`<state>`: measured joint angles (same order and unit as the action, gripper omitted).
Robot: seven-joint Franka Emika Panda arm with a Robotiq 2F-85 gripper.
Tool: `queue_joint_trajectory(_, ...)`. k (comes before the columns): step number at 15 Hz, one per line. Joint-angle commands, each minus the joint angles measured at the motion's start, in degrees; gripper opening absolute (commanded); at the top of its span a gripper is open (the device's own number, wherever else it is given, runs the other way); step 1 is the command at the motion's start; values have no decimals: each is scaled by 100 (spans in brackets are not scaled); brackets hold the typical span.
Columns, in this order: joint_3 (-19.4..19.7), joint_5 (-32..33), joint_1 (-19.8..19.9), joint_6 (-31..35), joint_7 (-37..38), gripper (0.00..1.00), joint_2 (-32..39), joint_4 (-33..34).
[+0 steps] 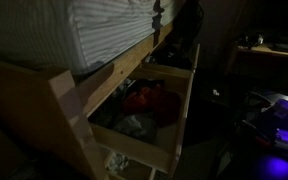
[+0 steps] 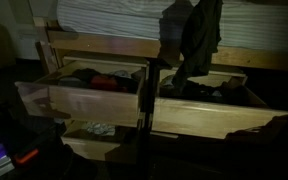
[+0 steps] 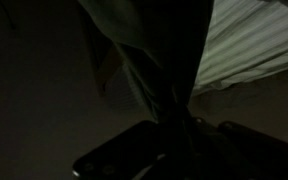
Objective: Remove the black clothing from the topmost drawer on the left and put it inside the topmost drawer on the right
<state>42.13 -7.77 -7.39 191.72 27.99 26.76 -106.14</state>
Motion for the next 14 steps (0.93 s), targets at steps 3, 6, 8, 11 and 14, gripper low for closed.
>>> queue_joint_trajectory(3,-807,-236,1304,204,228,1,1900,2097)
queue_joint_trajectory(6,-895,-339,1306,59,147,4,1845,1890)
queue_joint_trajectory(8,-1165,-548,1616,-96,-43,16,2210,2361)
queue_joint_trajectory(11,-1203,-566,1704,-129,-48,28,2321,2589)
queue_joint_trajectory(14,-1083,-436,1623,-266,-208,53,2181,2474)
